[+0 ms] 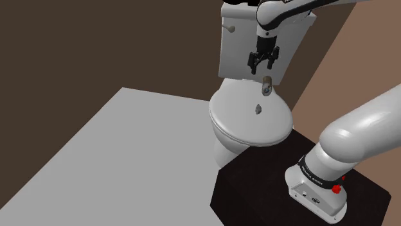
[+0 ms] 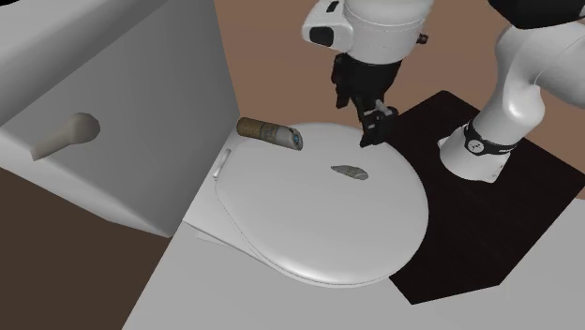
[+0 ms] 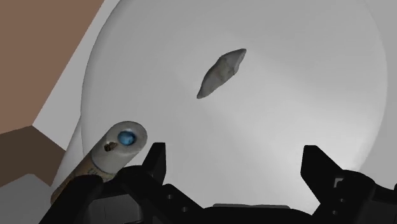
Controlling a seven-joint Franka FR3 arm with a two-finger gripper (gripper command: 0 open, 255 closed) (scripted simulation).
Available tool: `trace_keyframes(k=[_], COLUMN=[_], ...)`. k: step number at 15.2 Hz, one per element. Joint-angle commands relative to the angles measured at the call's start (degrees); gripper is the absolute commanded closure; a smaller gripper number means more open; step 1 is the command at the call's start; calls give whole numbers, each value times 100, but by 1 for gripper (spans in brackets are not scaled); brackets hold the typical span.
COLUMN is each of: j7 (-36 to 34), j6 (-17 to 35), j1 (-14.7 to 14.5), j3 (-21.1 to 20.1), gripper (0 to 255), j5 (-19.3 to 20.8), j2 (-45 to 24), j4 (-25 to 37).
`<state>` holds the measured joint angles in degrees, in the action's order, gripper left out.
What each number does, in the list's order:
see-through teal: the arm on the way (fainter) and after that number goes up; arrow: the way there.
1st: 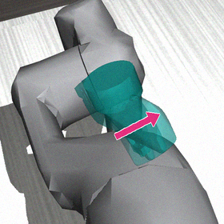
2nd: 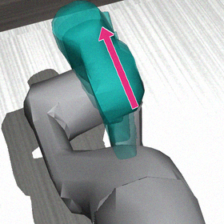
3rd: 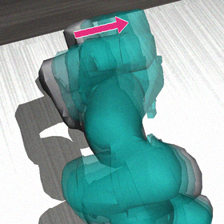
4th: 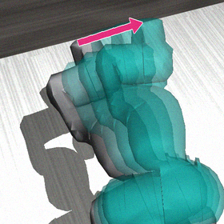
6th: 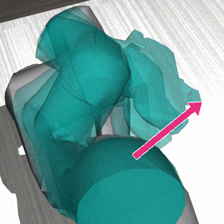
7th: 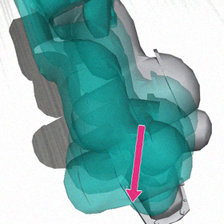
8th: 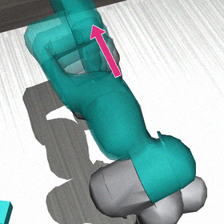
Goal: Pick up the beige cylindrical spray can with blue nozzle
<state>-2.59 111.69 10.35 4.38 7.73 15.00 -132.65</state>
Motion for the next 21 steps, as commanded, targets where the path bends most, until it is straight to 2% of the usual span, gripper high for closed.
trace_keyframes(k=[1, 10, 21], j7=[-113, -515, -827], j6=[159, 734, 993], j1=[111, 564, 1231], j3=[100, 554, 987], gripper=[0, 0, 0], j5=[14, -118, -628], j2=[-394, -2078, -4022], j4=[205, 1167, 2644])
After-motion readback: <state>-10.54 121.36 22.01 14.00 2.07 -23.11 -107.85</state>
